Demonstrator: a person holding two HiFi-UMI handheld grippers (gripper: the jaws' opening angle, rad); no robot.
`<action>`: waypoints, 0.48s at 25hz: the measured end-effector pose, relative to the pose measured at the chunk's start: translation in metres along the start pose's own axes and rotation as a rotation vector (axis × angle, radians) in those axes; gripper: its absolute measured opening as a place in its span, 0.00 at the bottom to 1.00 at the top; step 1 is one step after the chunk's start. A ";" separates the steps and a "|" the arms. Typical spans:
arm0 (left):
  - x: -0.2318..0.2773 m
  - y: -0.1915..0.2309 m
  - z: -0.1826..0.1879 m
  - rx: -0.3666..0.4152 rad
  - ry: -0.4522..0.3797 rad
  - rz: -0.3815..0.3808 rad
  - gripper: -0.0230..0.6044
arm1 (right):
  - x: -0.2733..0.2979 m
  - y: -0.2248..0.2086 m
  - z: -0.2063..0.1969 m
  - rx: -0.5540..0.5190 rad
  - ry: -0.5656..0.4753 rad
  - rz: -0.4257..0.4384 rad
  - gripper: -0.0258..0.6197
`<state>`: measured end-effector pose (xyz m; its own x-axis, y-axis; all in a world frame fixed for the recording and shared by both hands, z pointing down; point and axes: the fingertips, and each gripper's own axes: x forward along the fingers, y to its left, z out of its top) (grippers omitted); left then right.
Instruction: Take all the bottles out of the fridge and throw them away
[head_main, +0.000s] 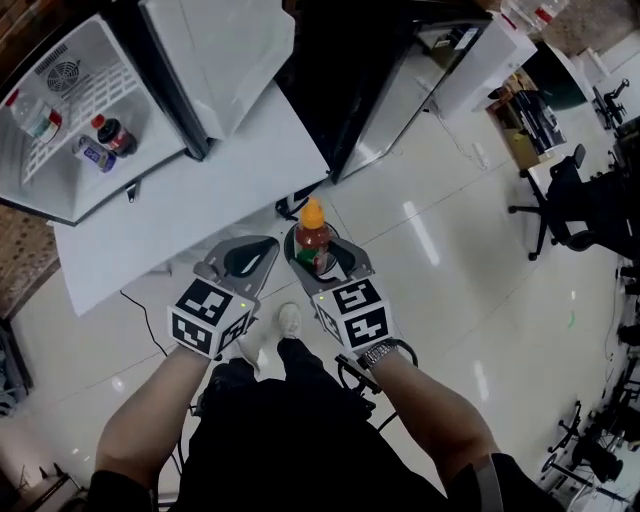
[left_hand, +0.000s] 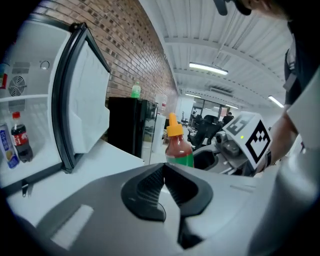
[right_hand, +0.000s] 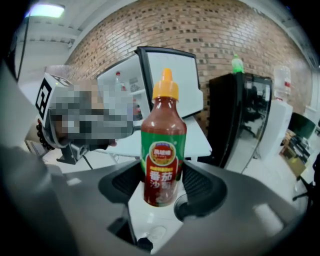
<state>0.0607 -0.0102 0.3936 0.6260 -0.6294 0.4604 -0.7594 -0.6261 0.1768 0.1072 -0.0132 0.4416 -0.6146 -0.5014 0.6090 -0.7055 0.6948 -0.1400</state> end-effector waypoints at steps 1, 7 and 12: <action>0.007 -0.002 -0.006 -0.001 0.017 -0.009 0.04 | 0.003 -0.003 -0.010 0.017 0.015 -0.004 0.44; 0.049 0.001 -0.048 -0.026 0.109 -0.045 0.04 | 0.033 -0.024 -0.067 0.132 0.113 -0.030 0.44; 0.085 0.004 -0.091 -0.044 0.186 -0.064 0.04 | 0.067 -0.039 -0.123 0.234 0.188 -0.038 0.44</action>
<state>0.0947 -0.0246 0.5133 0.6328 -0.4904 0.5992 -0.7288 -0.6386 0.2471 0.1368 -0.0103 0.5835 -0.5257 -0.4052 0.7479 -0.8020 0.5292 -0.2770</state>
